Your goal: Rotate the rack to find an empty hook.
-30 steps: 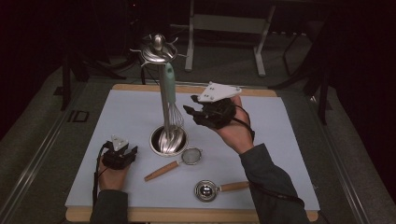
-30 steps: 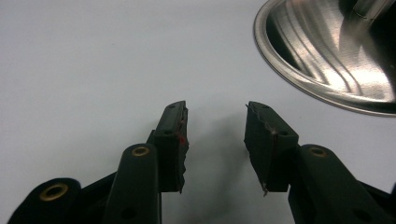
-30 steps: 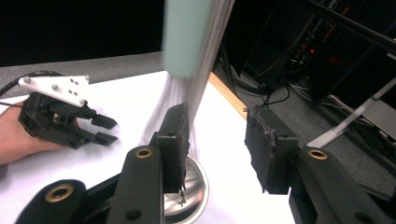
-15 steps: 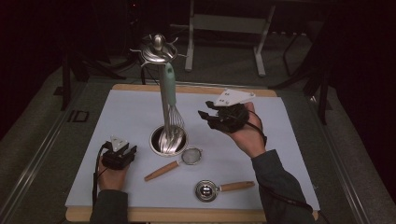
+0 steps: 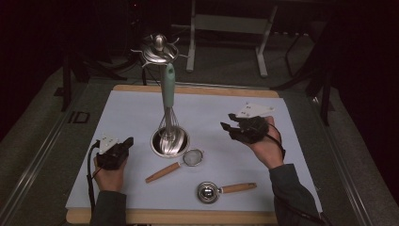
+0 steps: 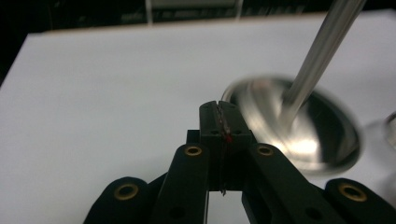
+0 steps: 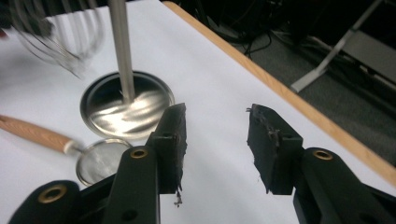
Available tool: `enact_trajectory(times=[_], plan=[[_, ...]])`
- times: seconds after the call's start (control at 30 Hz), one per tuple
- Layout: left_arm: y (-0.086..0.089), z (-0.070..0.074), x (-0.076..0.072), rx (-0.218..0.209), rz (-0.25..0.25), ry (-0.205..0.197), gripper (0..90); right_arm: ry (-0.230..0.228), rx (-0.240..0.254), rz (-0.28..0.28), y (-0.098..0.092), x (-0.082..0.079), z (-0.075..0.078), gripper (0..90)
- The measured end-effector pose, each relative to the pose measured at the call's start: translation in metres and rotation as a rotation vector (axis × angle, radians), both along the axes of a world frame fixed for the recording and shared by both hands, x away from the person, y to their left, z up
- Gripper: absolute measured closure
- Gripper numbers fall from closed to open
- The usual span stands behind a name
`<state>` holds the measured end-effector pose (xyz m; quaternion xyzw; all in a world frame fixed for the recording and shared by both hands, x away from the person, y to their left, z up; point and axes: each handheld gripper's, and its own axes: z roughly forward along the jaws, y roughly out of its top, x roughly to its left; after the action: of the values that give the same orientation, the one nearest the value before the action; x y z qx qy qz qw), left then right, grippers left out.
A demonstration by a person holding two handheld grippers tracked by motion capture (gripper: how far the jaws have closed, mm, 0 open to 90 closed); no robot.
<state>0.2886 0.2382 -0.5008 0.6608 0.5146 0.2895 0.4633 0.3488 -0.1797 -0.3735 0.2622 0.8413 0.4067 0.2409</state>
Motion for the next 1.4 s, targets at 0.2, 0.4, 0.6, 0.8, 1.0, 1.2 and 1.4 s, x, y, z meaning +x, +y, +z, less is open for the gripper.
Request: enact_trajectory(times=[0.2, 0.4, 0.6, 0.8, 1.0, 1.2, 1.4], plan=[[-0.003, 0.021, -0.010, -0.052, 0.000, -0.090, 89.8, 0.058, 0.015, -0.021, -0.022, -0.002, -0.028, 54.4], [-0.012, 0.046, -0.018, -0.075, -0.033, -0.188, 89.8, 0.127, 0.049, -0.074, -0.053, -0.009, -0.064, 54.1], [-0.021, 0.069, -0.020, -0.117, -0.055, -0.268, 89.8, 0.172, 0.056, -0.121, -0.071, -0.012, -0.088, 53.7], [-0.035, 0.098, -0.022, -0.136, -0.083, -0.363, 89.6, 0.201, 0.037, -0.146, -0.080, -0.013, -0.109, 52.6], [-0.043, 0.120, -0.023, -0.164, -0.114, -0.440, 89.6, 0.195, 0.036, -0.157, -0.087, -0.015, -0.111, 52.2], [-0.049, 0.144, -0.017, -0.181, -0.134, -0.517, 89.5, 0.214, 0.069, -0.184, -0.101, -0.018, -0.114, 52.3], [-0.052, 0.162, -0.015, -0.224, -0.140, -0.586, 89.6, 0.224, 0.100, -0.191, -0.108, -0.018, -0.114, 52.2]])
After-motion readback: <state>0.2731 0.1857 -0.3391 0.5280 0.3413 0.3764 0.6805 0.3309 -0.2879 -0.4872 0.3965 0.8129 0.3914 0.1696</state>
